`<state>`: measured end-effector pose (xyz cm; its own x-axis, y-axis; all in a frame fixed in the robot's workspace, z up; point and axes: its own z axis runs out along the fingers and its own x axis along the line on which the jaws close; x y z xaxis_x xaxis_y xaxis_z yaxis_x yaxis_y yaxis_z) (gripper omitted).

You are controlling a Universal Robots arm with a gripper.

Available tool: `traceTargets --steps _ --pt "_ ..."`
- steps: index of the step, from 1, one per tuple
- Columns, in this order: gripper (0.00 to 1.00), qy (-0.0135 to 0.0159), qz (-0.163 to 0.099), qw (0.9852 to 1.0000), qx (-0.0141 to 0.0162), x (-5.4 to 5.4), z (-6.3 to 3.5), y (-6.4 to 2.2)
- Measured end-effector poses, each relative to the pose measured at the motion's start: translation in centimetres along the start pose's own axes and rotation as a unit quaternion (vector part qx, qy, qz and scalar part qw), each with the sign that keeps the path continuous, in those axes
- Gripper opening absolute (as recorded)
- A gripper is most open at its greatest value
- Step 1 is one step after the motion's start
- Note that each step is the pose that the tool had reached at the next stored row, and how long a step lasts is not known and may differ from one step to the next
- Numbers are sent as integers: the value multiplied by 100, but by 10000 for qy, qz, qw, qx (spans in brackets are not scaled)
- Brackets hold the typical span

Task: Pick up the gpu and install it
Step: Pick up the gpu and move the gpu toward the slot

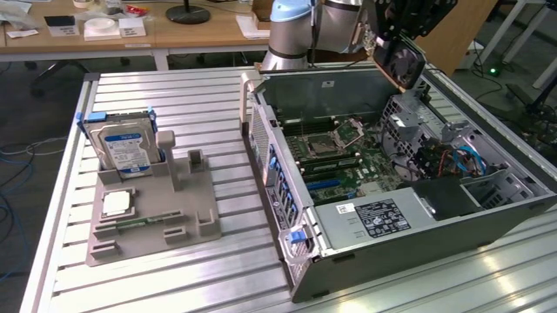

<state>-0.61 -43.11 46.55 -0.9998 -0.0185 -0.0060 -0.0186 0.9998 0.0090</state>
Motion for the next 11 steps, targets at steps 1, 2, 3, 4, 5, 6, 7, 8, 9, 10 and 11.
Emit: traceTargets --steps 1,2,3,4,5,6,7,8,9,10,11 --pt "28 0 0 10000 0 -27 0 -1" --pt "28 0 0 10000 0 -52 0 -1" --pt "28 0 -1 10000 0 -74 0 -1" --pt "28 0 -1 10000 0 -86 1 -1" --pt "28 0 -2 10000 1 -87 0 -1" --pt "28 0 -2 10000 0 -87 0 -1" --pt "28 0 -1 10000 0 -87 0 -1" --pt "28 0 -1 10000 0 -87 0 -1" --pt "28 0 -1 10000 1 -87 0 -1" --pt "28 0 -1 10000 0 -87 0 -1" --pt "28 0 -1 10000 0 -87 1 -1"
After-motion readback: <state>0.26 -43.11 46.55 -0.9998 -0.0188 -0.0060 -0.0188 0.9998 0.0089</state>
